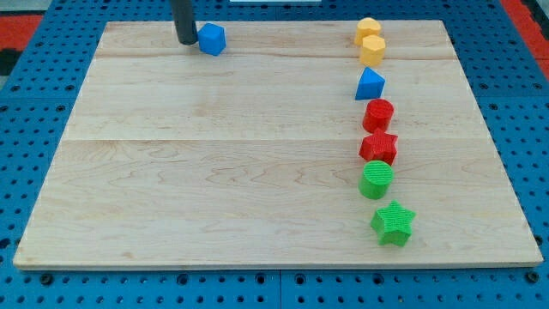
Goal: Slide blue cube closer to the yellow heart
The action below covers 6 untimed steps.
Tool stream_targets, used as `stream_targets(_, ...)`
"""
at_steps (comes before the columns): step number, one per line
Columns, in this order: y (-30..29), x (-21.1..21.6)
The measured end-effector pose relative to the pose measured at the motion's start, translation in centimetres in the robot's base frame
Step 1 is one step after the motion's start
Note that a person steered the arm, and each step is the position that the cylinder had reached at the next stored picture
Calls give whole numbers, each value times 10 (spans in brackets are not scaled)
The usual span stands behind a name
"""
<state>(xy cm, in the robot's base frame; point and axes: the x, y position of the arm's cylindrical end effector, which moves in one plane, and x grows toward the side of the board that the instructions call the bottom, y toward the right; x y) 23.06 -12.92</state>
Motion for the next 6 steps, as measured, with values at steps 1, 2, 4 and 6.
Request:
stream_targets(1,21,-2)
stream_targets(2,25,1)
stream_targets(4,52,19)
stream_targets(6,97,4)
